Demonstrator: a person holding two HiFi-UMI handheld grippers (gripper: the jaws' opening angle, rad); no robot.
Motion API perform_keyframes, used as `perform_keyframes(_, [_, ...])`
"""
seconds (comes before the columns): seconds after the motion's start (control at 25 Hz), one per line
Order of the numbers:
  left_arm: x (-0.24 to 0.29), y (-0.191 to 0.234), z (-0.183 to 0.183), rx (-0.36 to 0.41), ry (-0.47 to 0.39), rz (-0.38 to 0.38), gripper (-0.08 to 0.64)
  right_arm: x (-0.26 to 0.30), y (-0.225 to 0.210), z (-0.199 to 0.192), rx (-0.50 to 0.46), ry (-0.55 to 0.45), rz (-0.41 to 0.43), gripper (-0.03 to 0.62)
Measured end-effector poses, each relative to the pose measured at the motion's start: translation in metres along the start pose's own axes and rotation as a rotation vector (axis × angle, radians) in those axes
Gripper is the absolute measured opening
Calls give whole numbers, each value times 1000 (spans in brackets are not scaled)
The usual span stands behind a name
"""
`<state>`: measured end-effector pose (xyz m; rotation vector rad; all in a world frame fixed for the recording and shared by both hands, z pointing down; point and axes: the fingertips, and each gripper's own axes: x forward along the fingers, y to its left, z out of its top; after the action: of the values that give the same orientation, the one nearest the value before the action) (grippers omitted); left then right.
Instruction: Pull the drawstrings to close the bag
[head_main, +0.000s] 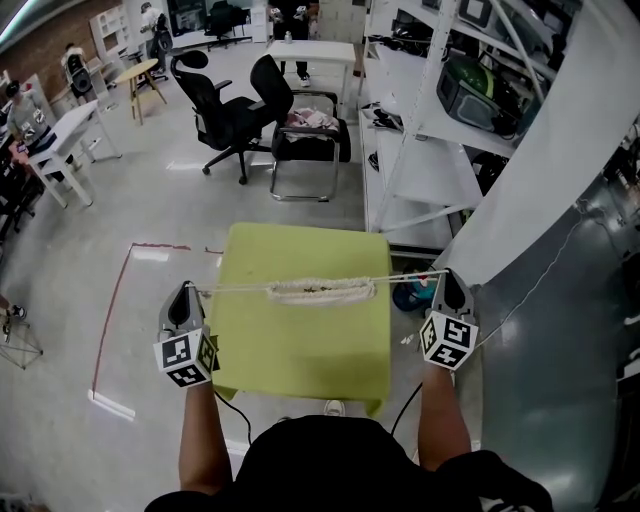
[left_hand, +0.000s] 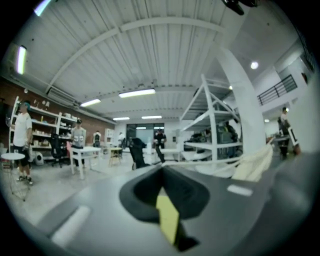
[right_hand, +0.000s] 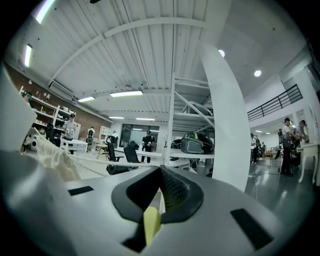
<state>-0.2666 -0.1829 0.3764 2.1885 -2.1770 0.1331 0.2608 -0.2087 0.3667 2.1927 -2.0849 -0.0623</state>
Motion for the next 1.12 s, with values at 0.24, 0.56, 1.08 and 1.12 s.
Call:
perform_keyframes(0.24, [4,13,2,-132,-34,-7,8,4,-18,2,89,-6,-26,8])
perform_keyframes(0.56, [0,28,-5,-201,-41,-2,8,1,-34,11,137,-32,-42,8])
perform_keyframes(1.08, [-3,56,-6,-318,-68,9,9,5,-56,8,229,-35,-45,9])
perform_keyframes(1.12, [-2,56,-6,-315,-69,7,9,6,-60,8,235,-37,-47,9])
